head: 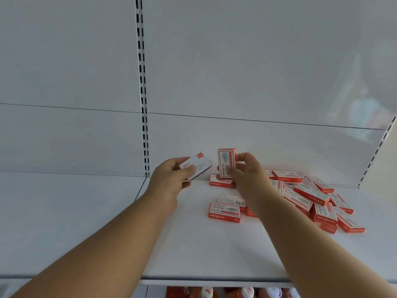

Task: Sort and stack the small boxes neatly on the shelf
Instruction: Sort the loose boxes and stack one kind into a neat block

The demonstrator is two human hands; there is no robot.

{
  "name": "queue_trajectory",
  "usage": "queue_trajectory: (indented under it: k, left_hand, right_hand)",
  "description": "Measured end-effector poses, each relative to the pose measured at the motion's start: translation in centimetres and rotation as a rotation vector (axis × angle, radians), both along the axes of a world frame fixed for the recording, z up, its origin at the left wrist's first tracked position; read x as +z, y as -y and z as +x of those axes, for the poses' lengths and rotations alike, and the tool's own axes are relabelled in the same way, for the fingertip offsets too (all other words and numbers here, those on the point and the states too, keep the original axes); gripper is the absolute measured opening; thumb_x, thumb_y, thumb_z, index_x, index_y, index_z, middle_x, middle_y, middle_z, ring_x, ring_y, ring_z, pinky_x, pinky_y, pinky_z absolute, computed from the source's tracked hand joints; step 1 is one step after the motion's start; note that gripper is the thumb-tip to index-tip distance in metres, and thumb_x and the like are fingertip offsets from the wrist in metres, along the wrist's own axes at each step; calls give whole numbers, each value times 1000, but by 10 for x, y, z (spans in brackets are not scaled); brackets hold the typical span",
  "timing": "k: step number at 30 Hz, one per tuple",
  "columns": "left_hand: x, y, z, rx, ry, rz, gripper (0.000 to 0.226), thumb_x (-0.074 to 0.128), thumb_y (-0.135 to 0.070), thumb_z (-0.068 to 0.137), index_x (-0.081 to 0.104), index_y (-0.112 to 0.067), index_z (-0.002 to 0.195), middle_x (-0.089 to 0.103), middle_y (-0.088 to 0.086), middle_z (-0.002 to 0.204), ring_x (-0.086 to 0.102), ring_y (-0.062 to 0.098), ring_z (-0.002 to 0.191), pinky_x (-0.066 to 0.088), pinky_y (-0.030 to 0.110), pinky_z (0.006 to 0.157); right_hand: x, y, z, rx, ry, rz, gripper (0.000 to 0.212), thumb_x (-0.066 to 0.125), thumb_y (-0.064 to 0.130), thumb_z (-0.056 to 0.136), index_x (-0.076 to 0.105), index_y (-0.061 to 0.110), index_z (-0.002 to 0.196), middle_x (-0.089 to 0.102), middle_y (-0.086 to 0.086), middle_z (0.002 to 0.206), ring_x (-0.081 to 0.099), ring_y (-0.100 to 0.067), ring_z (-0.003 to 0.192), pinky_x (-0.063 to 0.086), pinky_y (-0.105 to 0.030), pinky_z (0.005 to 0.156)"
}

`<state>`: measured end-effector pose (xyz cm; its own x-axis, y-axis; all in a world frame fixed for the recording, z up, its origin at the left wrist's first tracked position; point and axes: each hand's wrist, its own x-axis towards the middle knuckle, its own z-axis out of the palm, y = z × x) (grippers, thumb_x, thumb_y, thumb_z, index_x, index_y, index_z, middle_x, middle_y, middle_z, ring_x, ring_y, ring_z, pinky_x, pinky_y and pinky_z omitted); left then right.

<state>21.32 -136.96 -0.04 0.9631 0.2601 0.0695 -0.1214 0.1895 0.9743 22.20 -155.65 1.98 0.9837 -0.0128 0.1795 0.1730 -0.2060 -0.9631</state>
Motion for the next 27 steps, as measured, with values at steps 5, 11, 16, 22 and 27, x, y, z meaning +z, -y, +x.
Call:
queue_trajectory:
  k: [5,11,16,22,27]
  left_hand:
    - [11,-30,3,255,-75,640,6,74,-23,80,70,-20,83,73,-1,82,71,27,75,60,41,73]
    - [4,-80,5,454,-184,1004,8,69,-24,80,68,-17,84,67,-1,86,62,21,71,38,22,49]
    - [3,-127,0,548,-371,1015,17,64,-22,79,60,-10,68,70,8,74,64,27,65,42,28,49]
    - [-9,-133,-8,576,-432,1281,31,63,-37,87,44,-17,71,64,7,93,52,27,79,39,30,65]
    - [7,-98,-15,480,-93,1458,24,61,-34,90,54,-13,98,58,7,100,57,28,90,43,33,68]
  right_hand:
    - [1,-14,3,9,30,-37,8,64,21,92,61,24,99,75,5,90,72,-15,71,54,-29,55]
    - [1,-37,3,61,27,-53,8,69,12,87,64,18,89,75,1,80,73,-18,68,60,-37,66]
    - [-4,-52,3,69,40,-86,8,70,13,85,66,19,89,74,3,80,71,-16,64,59,-32,63]
    - [-7,-56,2,40,25,-21,9,74,14,81,69,20,84,74,0,75,58,-13,52,47,-22,46]
    - [1,-50,-3,16,33,43,11,75,9,81,70,18,85,75,0,76,69,-25,69,58,-39,68]
